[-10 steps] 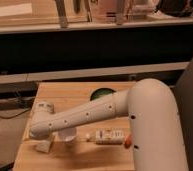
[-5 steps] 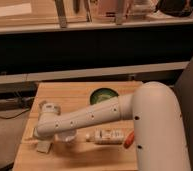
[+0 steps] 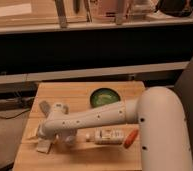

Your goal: Place the white sponge in the ceramic bowl

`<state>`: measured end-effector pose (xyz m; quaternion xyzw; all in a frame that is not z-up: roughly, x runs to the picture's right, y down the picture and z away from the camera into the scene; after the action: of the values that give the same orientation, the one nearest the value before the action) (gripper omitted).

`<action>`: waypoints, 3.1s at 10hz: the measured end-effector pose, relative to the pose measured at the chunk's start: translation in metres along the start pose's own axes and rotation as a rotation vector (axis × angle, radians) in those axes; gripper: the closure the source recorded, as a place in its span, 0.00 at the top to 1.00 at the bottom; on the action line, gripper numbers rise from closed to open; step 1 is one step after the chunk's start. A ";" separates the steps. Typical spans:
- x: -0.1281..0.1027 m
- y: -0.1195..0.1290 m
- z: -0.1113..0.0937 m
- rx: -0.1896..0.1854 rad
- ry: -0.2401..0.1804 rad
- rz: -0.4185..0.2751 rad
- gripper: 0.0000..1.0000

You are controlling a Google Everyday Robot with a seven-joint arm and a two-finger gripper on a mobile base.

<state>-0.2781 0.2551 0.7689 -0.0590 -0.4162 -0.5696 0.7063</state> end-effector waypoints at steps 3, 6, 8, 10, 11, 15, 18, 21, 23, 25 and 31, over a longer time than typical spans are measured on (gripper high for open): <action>0.003 -0.001 0.003 -0.003 -0.028 0.026 0.80; 0.002 -0.004 0.008 -0.025 -0.049 0.036 0.61; 0.001 -0.004 0.009 -0.035 -0.051 0.043 0.41; 0.001 -0.003 0.008 -0.042 -0.048 0.049 0.20; 0.001 -0.003 0.008 -0.042 -0.046 0.051 0.12; 0.000 -0.001 0.000 -0.021 -0.031 0.057 0.00; -0.001 -0.004 -0.013 0.041 -0.011 0.049 0.00; 0.001 -0.013 -0.045 0.138 0.042 0.039 0.00; 0.002 -0.018 -0.062 0.191 0.078 0.031 0.00; 0.009 -0.021 -0.091 0.232 0.140 0.036 0.00; 0.044 -0.012 -0.164 0.283 0.354 0.082 0.00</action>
<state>-0.2031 0.1266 0.6869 0.1247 -0.3588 -0.4778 0.7921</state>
